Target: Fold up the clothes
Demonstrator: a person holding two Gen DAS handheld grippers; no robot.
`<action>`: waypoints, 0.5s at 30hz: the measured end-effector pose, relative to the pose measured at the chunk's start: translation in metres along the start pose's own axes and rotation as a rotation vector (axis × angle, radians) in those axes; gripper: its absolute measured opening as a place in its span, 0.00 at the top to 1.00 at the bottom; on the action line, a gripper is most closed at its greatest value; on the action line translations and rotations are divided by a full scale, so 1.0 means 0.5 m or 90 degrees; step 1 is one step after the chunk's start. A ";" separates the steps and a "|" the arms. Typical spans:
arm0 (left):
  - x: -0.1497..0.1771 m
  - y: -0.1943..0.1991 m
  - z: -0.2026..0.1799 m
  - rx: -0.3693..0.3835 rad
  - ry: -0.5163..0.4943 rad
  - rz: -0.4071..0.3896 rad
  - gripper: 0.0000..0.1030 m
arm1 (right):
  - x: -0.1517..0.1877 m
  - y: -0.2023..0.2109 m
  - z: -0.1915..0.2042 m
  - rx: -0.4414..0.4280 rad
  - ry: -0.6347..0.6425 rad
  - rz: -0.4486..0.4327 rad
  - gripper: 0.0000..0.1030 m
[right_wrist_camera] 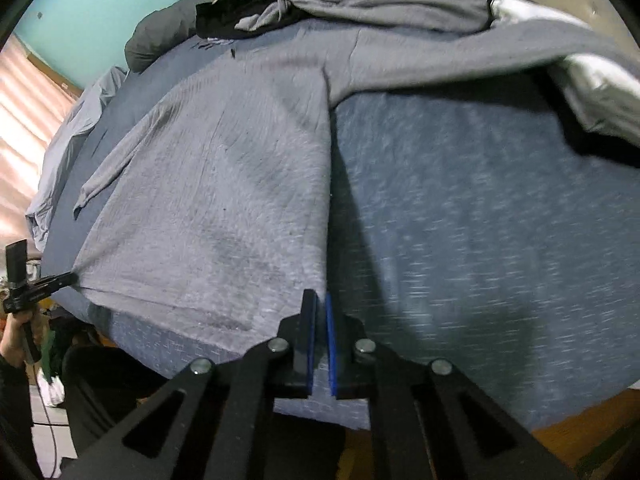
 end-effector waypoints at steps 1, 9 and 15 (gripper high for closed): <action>0.010 0.003 -0.008 0.005 -0.006 0.000 0.94 | 0.006 0.009 -0.010 0.004 0.000 -0.002 0.96; 0.051 -0.053 -0.013 -0.021 -0.005 0.039 0.94 | 0.079 -0.065 -0.017 0.006 -0.024 0.031 0.96; 0.057 -0.081 0.005 -0.047 0.004 0.056 0.91 | 0.108 -0.104 -0.027 0.004 -0.046 0.029 0.94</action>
Point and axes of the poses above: each gripper's, at about its wrist camera, not at the fingertips, and y roughly against the way its jaws point, z to its left, x to its underside, the point moved 3 cm from there along -y, roughly the way its jaws point, and after that the axes turned 12 degrees about y, right-handed, at the moved point
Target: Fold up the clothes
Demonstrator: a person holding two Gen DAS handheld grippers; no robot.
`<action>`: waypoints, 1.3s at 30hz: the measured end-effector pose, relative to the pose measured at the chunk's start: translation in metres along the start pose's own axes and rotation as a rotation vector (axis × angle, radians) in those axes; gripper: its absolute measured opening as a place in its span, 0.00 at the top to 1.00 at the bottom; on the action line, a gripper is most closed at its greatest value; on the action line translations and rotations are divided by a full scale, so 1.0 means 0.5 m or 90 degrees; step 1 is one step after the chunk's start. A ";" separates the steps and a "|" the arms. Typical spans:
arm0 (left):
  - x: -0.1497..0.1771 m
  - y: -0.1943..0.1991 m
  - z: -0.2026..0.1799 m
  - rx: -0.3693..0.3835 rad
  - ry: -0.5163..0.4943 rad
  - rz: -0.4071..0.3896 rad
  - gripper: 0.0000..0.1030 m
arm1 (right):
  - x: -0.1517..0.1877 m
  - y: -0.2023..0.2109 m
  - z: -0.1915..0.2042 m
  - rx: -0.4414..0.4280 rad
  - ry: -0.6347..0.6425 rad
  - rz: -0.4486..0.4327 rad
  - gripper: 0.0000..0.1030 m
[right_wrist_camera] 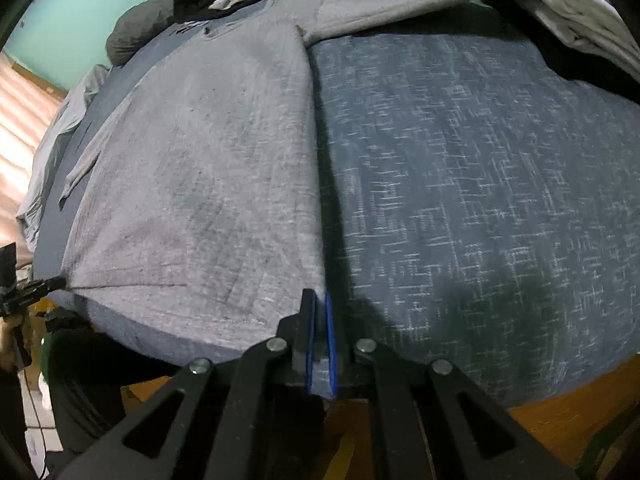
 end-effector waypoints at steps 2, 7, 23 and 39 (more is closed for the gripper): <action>-0.003 0.006 0.000 -0.004 0.003 -0.011 0.91 | -0.005 0.014 0.001 0.012 0.009 -0.025 0.94; 0.002 0.021 -0.023 -0.024 -0.011 -0.039 0.81 | -0.024 0.027 0.050 0.014 0.085 -0.045 0.78; -0.005 -0.069 -0.086 -0.060 -0.076 -0.008 0.65 | -0.049 -0.094 0.209 -0.012 0.169 0.040 0.68; -0.013 -0.110 -0.168 -0.049 -0.141 0.003 0.61 | -0.042 -0.075 0.225 -0.041 0.206 0.026 0.95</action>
Point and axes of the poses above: each gripper's, at about its wrist camera, not at the fingertips, and y roughly against the way its jaws point, z to its left, x to its underside, the point moved 3 cm from there along -y, roughly the way its jaws point, and after that the axes turned 12 degrees about y, right-handed, at the moved point
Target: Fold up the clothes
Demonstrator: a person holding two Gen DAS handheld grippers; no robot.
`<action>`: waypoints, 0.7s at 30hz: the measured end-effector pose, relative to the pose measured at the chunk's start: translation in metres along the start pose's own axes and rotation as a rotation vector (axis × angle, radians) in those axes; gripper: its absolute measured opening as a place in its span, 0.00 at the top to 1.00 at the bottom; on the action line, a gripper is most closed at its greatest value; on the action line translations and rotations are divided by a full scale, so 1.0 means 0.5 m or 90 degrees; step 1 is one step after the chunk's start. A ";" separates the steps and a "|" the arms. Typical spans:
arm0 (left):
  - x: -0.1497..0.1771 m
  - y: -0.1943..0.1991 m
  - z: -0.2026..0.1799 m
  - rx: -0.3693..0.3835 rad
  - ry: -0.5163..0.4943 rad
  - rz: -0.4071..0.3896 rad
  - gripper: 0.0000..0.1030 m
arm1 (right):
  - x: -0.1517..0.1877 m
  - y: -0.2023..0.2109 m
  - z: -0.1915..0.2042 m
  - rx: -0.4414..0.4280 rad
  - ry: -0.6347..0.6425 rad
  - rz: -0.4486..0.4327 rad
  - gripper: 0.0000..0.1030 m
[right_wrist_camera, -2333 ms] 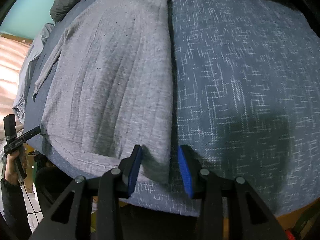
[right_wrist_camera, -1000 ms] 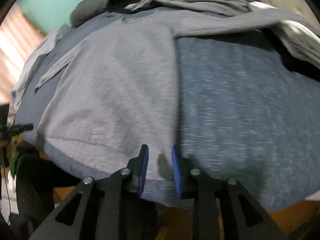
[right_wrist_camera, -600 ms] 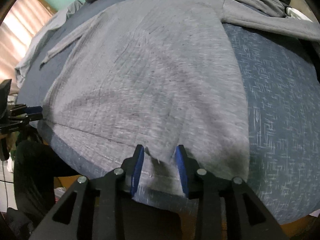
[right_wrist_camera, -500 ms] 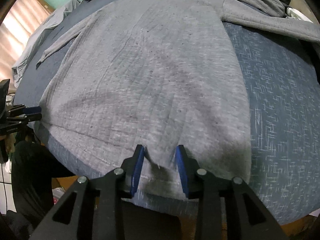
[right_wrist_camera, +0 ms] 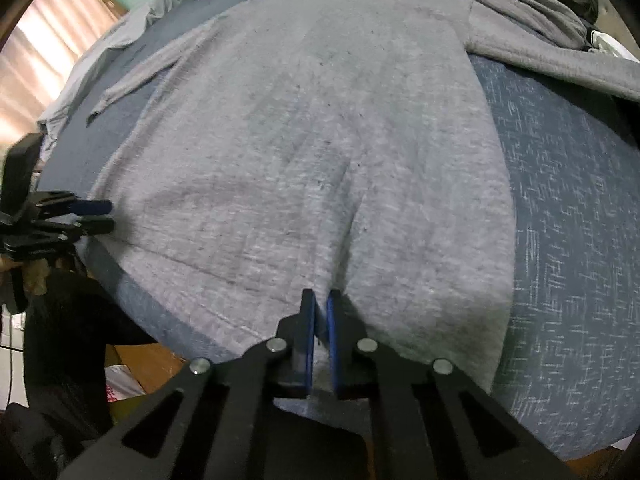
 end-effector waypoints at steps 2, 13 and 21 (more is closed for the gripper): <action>-0.002 -0.008 -0.002 -0.004 -0.006 0.004 0.61 | 0.001 0.014 0.002 -0.010 0.000 -0.009 0.95; 0.011 -0.005 0.000 -0.016 -0.069 0.015 1.00 | 0.007 0.053 0.004 -0.016 0.001 -0.025 0.95; -0.002 0.037 0.030 0.002 -0.059 -0.009 0.93 | -0.005 0.064 0.011 -0.025 0.004 -0.038 0.95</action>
Point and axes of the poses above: each gripper's, at about its wrist camera, not at the fingertips, and y roughly against the way its jaws point, z to its left, x to its underside, the point moved 3 cm from there along -y, roughly the way its jaws point, and after that the axes turned 12 degrees about y, right-handed, at the moved point
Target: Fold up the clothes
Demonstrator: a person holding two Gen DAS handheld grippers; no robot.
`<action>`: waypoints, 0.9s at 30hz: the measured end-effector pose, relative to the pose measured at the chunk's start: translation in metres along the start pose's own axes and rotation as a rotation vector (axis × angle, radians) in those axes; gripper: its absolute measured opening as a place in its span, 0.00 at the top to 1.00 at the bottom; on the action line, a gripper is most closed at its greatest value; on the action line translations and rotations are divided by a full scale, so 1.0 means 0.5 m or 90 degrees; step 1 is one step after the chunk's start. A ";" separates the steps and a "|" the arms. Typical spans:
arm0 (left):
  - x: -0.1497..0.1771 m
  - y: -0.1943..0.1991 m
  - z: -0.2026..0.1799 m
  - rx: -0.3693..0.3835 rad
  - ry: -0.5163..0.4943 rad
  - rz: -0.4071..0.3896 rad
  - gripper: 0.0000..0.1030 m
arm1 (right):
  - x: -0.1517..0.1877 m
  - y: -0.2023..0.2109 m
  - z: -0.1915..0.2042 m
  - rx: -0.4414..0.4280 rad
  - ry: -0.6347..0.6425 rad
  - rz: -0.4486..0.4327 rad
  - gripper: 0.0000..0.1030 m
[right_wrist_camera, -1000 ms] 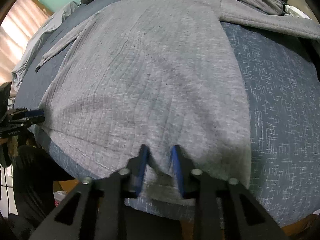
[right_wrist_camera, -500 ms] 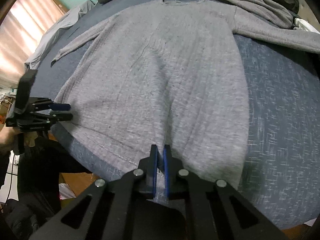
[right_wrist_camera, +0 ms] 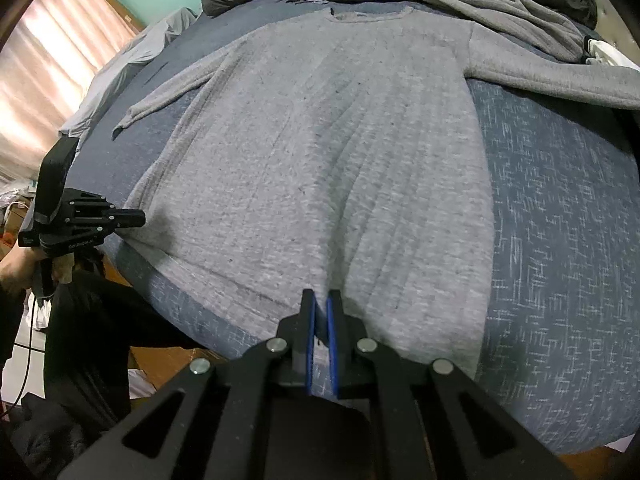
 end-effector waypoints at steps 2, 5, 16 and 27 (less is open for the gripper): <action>0.004 -0.009 -0.012 0.000 -0.008 -0.003 0.57 | 0.000 0.004 -0.004 -0.001 0.000 0.000 0.95; 0.012 -0.032 -0.031 -0.008 -0.026 0.003 0.37 | 0.001 0.003 -0.005 -0.004 -0.005 0.000 0.95; 0.016 -0.072 -0.047 -0.032 -0.087 0.002 0.69 | 0.007 -0.004 -0.013 -0.011 -0.018 0.010 0.95; -0.009 0.038 0.042 0.028 -0.086 -0.039 0.94 | 0.004 -0.003 -0.014 -0.011 -0.022 0.017 0.95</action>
Point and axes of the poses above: each gripper's, at about its wrist camera, not at the fingertips, and y roughly against the way its jaws point, z to its left, x to its underside, the point moved 3 cm from there along -y, roughly the way its jaws point, and after that the axes turned 12 degrees about y, right-handed, at the moved point
